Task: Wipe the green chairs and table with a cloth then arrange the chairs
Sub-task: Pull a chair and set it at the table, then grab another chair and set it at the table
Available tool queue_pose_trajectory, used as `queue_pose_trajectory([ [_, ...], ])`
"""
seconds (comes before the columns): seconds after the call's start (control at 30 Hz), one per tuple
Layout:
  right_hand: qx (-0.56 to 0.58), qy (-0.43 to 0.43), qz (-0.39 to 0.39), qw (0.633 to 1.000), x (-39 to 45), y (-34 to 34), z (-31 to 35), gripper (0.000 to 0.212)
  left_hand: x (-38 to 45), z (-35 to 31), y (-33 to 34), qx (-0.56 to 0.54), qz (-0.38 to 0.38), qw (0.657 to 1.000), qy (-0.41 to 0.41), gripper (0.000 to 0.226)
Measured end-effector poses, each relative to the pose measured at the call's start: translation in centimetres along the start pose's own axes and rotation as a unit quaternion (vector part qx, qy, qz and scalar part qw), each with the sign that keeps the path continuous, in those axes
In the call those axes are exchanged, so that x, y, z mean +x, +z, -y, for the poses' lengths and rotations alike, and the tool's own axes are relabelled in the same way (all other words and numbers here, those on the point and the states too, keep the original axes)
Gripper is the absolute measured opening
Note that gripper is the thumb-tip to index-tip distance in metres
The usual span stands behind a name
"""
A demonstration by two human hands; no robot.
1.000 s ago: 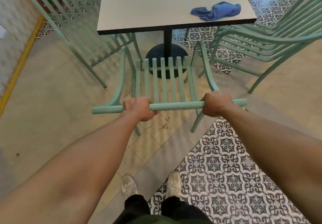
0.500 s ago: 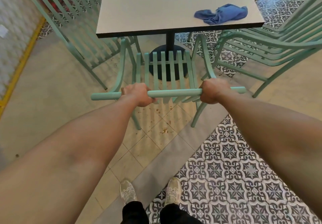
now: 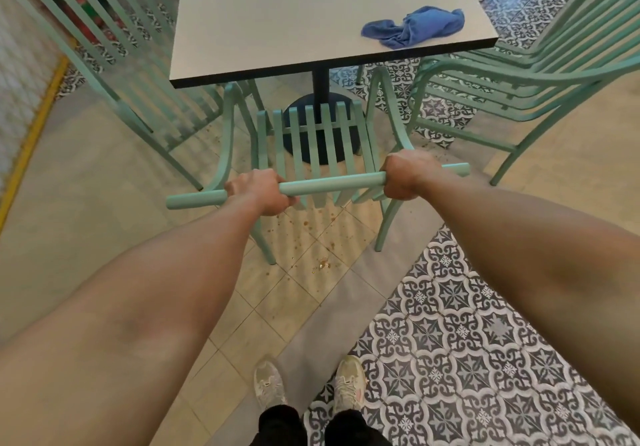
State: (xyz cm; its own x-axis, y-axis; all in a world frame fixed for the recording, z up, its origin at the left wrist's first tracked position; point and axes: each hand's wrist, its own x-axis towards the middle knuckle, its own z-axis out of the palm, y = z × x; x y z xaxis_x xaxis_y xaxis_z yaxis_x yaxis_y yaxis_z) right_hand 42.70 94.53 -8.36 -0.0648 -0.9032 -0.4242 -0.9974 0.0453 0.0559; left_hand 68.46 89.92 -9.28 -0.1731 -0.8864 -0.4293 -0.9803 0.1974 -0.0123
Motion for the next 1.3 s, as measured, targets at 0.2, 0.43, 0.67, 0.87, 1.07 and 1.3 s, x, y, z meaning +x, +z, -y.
queue_pose_trajectory([
  [0.2,0.015,0.039,-0.061,0.997,-0.9,1.3,0.9,0.042,-0.7,0.5,1.0,-0.022,-0.078,0.994,0.075,0.079],
  [0.43,0.142,0.125,-0.151,0.970,-8.6,6.8,4.8,0.080,-7.4,-1.5,6.8,0.013,-0.180,0.963,0.202,0.097],
  [0.67,0.228,0.303,0.017,0.925,-18.6,12.6,4.6,0.077,-11.5,-9.0,9.7,0.075,0.098,0.928,0.352,0.080],
  [0.87,0.334,0.386,0.064,0.858,-25.5,15.7,1.1,0.076,-11.8,-16.8,9.9,0.171,0.106,0.883,0.424,0.074],
  [1.07,0.387,0.447,0.063,0.804,-30.0,19.4,-7.2,0.075,-12.9,-28.3,10.4,0.235,0.098,0.847,0.467,0.077],
  [1.3,0.385,0.471,0.039,0.793,-33.1,21.0,-23.7,0.071,-13.8,-45.9,10.4,0.212,0.095,0.852,0.469,0.076],
])
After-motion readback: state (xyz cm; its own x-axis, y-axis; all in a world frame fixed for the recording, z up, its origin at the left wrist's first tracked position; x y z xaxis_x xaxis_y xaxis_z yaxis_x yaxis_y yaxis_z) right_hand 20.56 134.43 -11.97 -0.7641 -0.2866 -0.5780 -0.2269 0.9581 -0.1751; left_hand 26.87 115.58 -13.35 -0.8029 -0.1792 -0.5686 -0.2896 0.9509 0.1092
